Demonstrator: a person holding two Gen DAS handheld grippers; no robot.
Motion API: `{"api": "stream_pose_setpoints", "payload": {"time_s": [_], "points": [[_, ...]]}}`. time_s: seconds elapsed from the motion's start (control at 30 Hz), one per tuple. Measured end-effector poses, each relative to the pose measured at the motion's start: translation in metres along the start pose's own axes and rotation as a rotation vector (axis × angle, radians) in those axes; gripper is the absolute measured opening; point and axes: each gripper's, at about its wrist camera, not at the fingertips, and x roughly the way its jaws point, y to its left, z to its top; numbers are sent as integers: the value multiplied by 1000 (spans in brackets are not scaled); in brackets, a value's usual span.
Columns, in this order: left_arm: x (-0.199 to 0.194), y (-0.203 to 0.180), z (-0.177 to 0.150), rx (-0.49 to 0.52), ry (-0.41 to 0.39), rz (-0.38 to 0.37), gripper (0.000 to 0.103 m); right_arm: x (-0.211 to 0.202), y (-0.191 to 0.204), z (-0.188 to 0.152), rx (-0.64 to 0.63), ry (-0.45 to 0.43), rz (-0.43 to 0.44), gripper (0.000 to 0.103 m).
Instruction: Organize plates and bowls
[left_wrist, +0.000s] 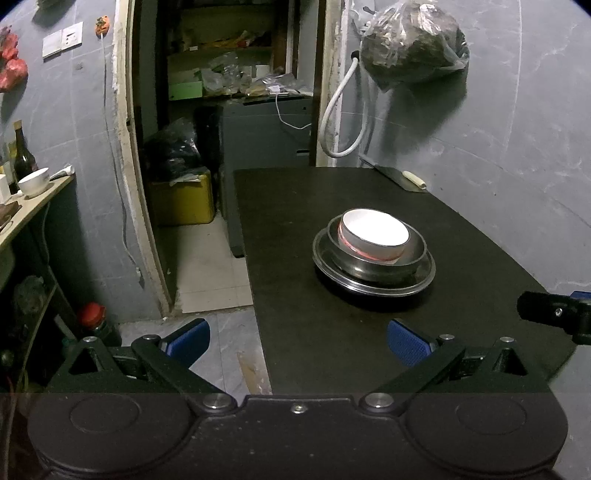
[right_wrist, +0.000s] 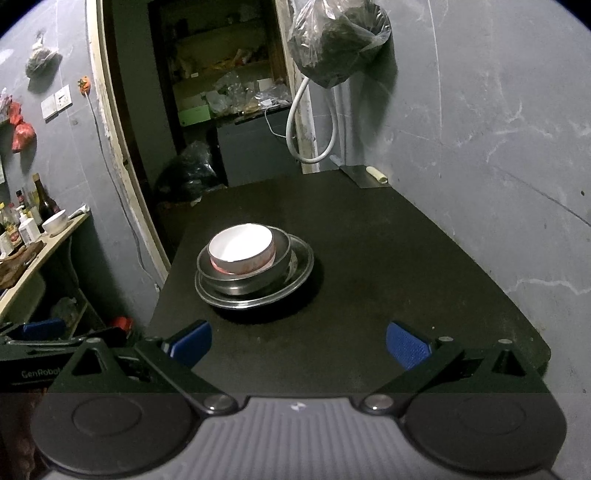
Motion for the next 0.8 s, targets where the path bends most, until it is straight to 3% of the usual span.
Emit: {"api": "stream_pose_setpoints", "payload": {"time_s": [0.8], "points": [[1,2,0,-7,12,3,102,2,-4,-1,3,18,2,103]]}}
